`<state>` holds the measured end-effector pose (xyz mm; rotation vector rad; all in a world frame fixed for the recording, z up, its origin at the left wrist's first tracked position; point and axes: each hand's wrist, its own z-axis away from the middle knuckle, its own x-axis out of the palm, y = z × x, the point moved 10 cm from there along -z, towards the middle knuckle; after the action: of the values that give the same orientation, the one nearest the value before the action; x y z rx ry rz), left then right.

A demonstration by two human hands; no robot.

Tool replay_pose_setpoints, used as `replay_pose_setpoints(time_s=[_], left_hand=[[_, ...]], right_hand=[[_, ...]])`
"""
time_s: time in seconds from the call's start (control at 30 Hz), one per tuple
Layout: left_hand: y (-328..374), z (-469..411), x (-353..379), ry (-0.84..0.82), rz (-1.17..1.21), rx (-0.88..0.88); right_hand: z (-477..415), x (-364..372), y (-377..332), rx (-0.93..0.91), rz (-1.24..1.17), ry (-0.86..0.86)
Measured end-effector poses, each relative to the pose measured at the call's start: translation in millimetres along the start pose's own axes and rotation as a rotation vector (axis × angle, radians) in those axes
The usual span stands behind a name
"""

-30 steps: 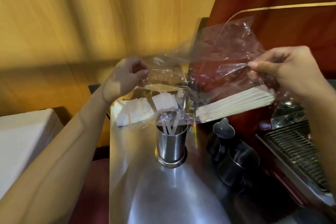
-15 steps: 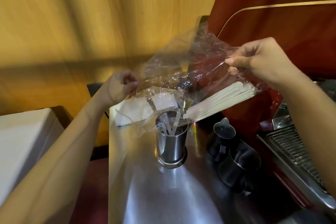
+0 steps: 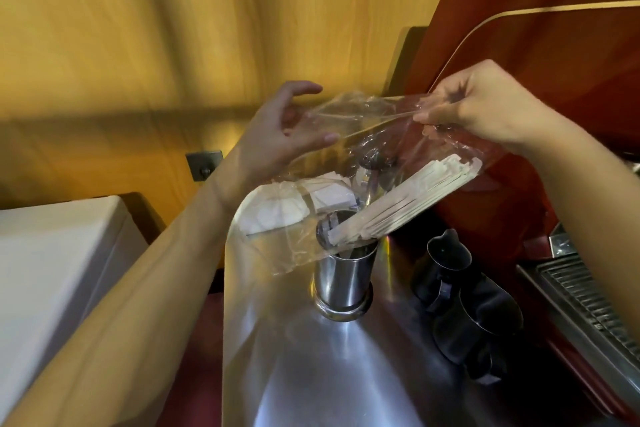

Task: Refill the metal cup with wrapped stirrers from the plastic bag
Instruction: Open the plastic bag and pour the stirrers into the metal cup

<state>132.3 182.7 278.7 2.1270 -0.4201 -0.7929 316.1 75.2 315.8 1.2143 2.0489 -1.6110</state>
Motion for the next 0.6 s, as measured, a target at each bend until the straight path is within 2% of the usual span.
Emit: replay_pose_setpoints(time_s=[0.1,0.2,0.43,0.6], left_hand=[[8,-3,10,-0.007,0.030,0.078],[-7,-4,6,0.062,0.094,0.021],[-43,4,-11,0.178,0.228,-0.118],[-42,7,-10,0.178,0.251,-0.112]], right_hand=[[-3,6,-6,-0.006,0.017,-0.022],[-1,7,-6,0.005,-0.021,-0.018],[29,-19,34,0.049,-0.274,0.214],[44,-5,73,0.168,-0.415,0.239]])
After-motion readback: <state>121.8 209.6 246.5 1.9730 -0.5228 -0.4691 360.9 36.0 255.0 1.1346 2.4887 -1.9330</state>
